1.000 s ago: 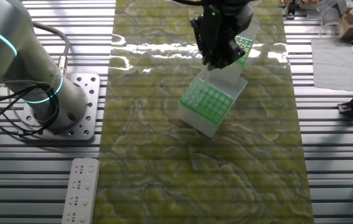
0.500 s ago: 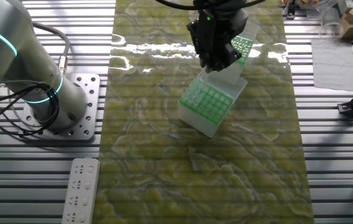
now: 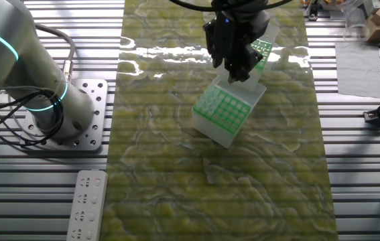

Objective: Transfer all large pipette tips from one holder to another

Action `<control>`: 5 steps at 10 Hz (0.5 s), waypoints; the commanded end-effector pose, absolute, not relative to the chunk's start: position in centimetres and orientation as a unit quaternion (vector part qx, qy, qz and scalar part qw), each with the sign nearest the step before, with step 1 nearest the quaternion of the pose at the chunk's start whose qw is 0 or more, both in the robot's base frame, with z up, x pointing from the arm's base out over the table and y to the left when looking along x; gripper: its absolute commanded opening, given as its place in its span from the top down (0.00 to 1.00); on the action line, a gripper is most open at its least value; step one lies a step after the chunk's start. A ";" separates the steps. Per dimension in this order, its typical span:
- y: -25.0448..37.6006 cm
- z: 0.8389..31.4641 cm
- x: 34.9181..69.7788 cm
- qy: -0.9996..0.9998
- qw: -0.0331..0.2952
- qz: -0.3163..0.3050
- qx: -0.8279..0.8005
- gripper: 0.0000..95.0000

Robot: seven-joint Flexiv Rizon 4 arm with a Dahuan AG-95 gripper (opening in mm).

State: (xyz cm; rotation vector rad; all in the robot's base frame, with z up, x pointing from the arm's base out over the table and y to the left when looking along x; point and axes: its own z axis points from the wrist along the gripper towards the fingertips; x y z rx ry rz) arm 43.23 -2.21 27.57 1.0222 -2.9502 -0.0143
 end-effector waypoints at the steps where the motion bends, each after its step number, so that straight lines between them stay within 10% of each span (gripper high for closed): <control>1: -0.8 27.1 44.2 -0.952 0.009 -0.004 0.307 0.80; 5: 4.1 25.8 46.7 -0.960 0.006 -0.004 0.281 0.80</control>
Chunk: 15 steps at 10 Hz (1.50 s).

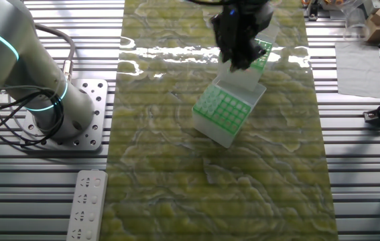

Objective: Transfer all large pipette tips from one holder to another

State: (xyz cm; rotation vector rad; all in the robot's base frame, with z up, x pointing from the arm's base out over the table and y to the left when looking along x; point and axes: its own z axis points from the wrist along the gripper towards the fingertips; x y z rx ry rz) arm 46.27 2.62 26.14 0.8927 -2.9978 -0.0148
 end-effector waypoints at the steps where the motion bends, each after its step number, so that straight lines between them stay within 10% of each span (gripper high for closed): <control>1: 5.4 25.4 47.1 -0.961 0.007 -0.003 0.278 0.80; 15: 12.7 19.0 47.0 -0.968 -0.013 0.007 0.252 0.80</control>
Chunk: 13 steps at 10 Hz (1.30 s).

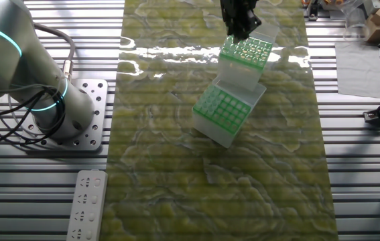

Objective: Transfer all large pipette tips from one holder to another

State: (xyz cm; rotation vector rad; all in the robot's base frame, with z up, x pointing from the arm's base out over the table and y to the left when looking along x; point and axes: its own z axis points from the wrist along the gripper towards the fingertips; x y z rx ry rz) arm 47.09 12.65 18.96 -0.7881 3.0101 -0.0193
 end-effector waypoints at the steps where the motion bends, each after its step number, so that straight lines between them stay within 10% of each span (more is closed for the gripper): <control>1: 12.9 18.9 47.0 0.968 0.013 -0.007 -0.250 0.80; 10: 15.6 17.4 45.9 0.926 0.031 0.010 -0.375 0.80; 11: 15.6 17.1 45.7 0.914 0.032 0.014 -0.405 0.60; 13: 15.5 16.7 45.6 0.895 0.032 0.014 -0.444 0.60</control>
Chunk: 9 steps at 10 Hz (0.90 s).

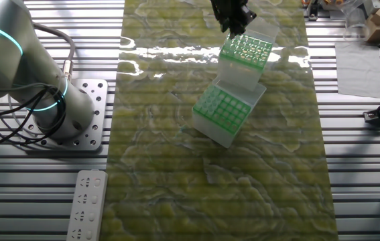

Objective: Transfer all large pipette tips from one holder to another

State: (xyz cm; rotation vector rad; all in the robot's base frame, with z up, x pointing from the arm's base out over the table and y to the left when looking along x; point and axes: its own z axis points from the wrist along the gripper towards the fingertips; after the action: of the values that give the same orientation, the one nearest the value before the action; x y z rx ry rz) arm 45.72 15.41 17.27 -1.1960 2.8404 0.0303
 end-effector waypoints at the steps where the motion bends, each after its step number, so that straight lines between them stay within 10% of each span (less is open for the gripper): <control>1: 15.5 16.6 45.5 0.886 0.031 0.012 -0.462 0.60; 9: 15.4 16.4 45.4 0.847 0.027 -0.006 -0.532 0.60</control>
State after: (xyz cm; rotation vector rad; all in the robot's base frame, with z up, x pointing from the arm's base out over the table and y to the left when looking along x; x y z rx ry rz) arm 45.42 15.40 16.41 -1.6411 2.6165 -0.0140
